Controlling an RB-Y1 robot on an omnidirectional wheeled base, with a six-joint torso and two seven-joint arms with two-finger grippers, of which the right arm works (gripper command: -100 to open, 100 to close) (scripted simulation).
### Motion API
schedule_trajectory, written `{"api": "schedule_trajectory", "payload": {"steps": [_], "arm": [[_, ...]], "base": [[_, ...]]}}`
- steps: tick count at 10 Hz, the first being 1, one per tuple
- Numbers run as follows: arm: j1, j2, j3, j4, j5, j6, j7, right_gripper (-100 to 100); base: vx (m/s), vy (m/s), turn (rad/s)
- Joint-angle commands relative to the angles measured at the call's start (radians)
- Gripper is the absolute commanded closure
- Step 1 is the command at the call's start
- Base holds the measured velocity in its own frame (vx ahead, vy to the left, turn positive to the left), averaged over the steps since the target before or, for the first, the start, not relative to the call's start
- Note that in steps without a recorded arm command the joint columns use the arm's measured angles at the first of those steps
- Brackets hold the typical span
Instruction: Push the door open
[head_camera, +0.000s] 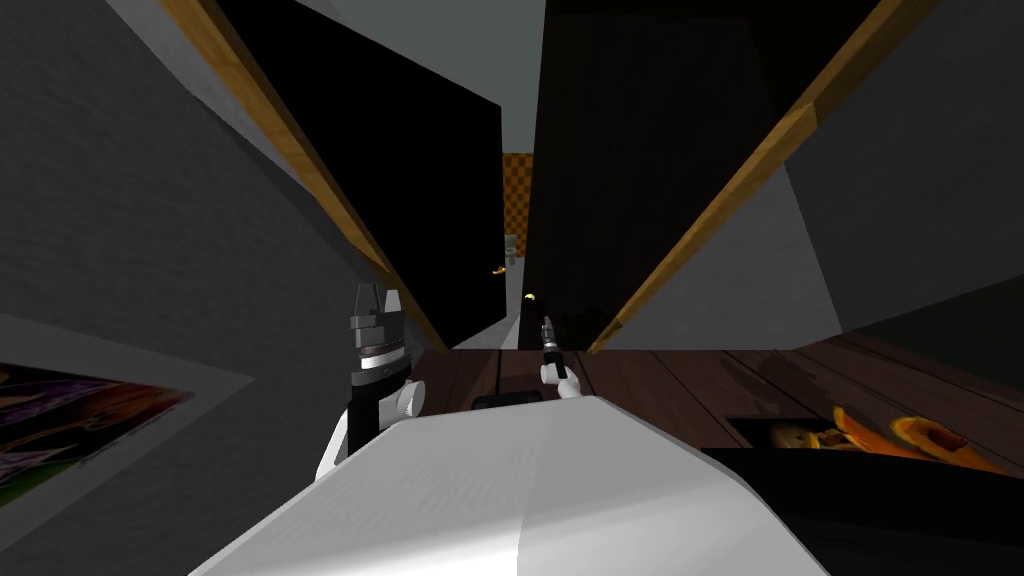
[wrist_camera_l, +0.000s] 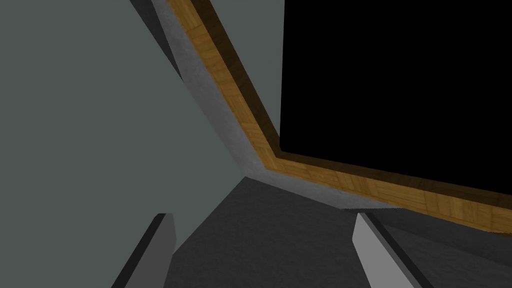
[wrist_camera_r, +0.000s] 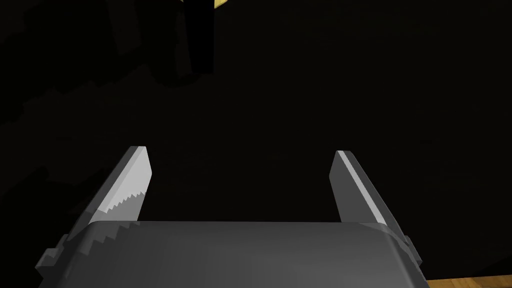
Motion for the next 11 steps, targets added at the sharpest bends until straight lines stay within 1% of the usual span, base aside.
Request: {"api": "schedule_trajectory", "payload": {"steps": [1, 2, 3, 4, 5, 6, 8, 10, 11], "arm": [[-0.018, 0.005, -0.002, 0.043, -0.001, -0.012, -0.001, -100], [-0.023, 0.009, -0.002, 0.055, -0.001, -0.014, -0.001, -100], [-0.032, 0.016, -0.003, 0.080, -0.001, -0.018, 0.000, -100], [-0.049, 0.031, -0.004, 0.125, -0.001, -0.025, 0.000, -100], [-0.052, 0.023, -0.005, 0.127, -0.002, -0.036, 0.000, -100], [-0.051, -0.003, -0.007, 0.131, -0.003, -0.041, 0.000, -100], [-0.048, -0.023, -0.009, 0.134, -0.004, -0.046, -0.002, -100], [-0.044, -0.033, -0.011, 0.136, -0.005, -0.052, -0.003, -100], [-0.043, -0.032, -0.012, 0.138, -0.006, -0.055, -0.004, -100]], "base": [[0.085, -0.018, 0.012], [0.075, -0.021, 0.010], [0.084, -0.016, 0.022], [0.145, -0.031, 0.033], [0.072, -0.017, 0.013], [0.102, 0.000, 0.025], [0.195, -0.028, 0.024], [0.189, 0.001, 0.027], [0.195, -0.004, 0.027]]}}
